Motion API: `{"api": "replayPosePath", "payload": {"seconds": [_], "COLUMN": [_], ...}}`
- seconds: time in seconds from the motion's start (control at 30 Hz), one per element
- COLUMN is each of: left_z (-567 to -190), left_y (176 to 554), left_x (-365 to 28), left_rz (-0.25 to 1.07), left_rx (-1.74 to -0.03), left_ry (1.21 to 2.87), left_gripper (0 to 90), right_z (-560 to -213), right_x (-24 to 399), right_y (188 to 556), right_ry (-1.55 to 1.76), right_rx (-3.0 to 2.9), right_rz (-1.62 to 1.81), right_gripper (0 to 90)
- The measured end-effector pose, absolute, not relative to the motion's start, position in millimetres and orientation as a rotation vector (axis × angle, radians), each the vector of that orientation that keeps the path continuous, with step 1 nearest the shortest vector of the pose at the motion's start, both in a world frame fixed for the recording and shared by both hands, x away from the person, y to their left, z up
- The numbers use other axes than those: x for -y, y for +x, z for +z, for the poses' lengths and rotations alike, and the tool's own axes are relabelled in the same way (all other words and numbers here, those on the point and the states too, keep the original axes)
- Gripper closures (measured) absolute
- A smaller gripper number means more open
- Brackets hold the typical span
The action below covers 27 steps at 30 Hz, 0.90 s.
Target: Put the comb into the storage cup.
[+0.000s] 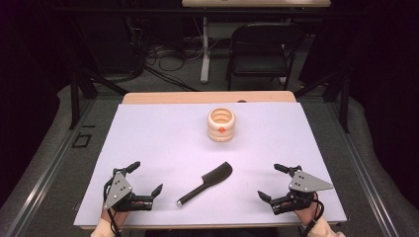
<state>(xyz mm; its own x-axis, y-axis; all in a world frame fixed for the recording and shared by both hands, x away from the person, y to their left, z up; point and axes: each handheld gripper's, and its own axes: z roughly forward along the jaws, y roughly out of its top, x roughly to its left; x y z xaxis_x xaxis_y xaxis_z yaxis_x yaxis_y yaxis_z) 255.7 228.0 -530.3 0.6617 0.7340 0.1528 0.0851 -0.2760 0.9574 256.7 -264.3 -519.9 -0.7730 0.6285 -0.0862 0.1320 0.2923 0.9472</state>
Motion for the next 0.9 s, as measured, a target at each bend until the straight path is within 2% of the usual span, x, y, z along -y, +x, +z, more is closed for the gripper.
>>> {"api": "replayPosePath", "payload": {"seconds": [0.9], "left_z": [-531], "left_y": [261], "left_x": [-202], "left_rz": [0.676], "left_rx": [-0.618], "left_ry": [1.823], "left_gripper": [0.1], "right_z": [-521], "right_x": [262], "right_y": [258], "right_ry": [0.677], "right_rx": [-2.136], "right_rz": [1.473], "right_gripper": [0.0]}}
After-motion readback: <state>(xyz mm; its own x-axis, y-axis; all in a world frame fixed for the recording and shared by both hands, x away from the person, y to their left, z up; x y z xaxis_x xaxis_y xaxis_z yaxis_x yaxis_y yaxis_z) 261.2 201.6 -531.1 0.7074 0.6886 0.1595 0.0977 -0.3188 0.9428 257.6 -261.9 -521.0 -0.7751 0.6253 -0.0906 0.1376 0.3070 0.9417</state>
